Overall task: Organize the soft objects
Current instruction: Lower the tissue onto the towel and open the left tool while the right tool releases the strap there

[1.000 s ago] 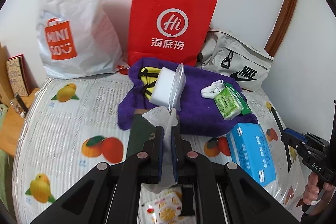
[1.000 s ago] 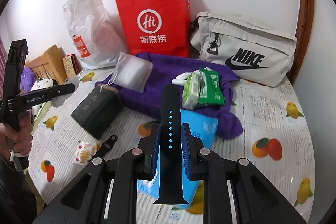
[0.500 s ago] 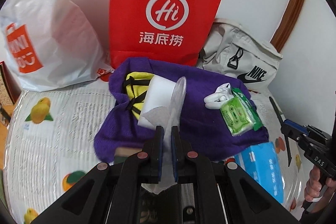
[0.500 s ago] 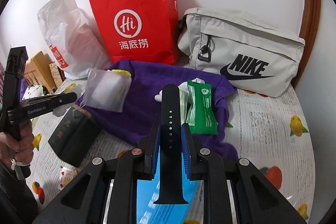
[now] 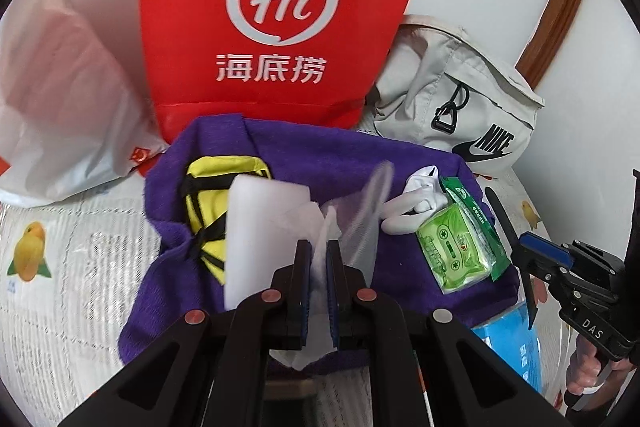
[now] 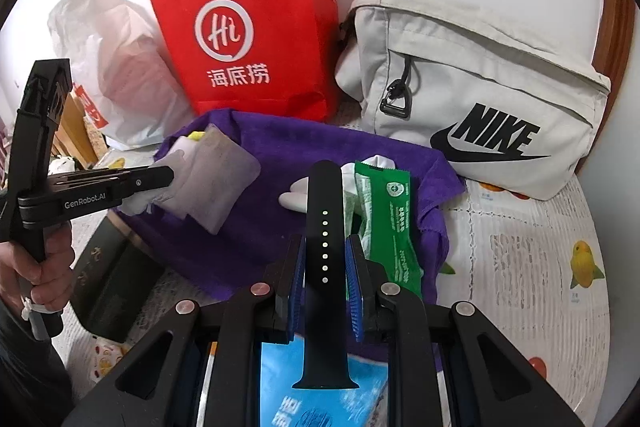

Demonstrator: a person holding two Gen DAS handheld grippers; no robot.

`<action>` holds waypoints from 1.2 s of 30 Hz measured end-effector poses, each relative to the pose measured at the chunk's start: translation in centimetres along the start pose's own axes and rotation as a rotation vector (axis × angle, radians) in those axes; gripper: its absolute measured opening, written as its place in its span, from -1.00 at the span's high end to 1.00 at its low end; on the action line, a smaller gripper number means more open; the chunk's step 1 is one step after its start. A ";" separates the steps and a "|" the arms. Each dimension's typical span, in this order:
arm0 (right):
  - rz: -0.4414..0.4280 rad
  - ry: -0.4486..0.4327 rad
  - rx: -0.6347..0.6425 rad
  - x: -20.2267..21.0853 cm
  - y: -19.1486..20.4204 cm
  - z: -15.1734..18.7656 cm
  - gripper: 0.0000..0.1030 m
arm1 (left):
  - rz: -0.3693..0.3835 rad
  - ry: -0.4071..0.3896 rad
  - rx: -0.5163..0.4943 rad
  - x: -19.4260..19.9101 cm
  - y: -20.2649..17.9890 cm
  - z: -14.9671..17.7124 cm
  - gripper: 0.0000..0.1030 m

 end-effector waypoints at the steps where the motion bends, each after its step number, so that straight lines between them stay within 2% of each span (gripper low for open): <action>1: 0.004 0.001 -0.003 -0.3 -0.3 -0.1 0.61 | 0.004 0.001 -0.001 -0.2 -0.1 -0.1 0.85; 8: 0.016 0.009 -0.025 -1.8 -1.3 -0.5 0.61 | 0.019 0.015 -0.017 -1.3 -0.8 -0.5 0.84; 28: -0.005 0.079 -0.044 -5.5 -1.0 -0.6 0.59 | 0.046 0.067 0.005 -3.7 -1.1 -0.8 0.78; 30: -0.006 0.084 -0.055 -5.5 -1.0 -0.6 0.59 | 0.049 0.072 0.006 -3.9 -1.1 -0.8 0.67; 34: -0.006 0.084 -0.050 -5.3 -1.1 -0.6 0.56 | 0.044 0.081 -0.006 -4.1 -1.2 -0.6 0.63; 36: -0.008 0.083 -0.053 -5.2 -1.2 -0.5 0.44 | 0.047 0.081 -0.006 -4.0 -1.3 -0.6 0.45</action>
Point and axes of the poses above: each gripper's, at about its wrist camera, not at the fingertips, and x roughly against the way its jaws point, y to its left, z to its underside, the point moved 4 cm from there along -x, roughly the way its jaws point, and after that the axes turned 11 degrees about -y, right-handed, at the moved point
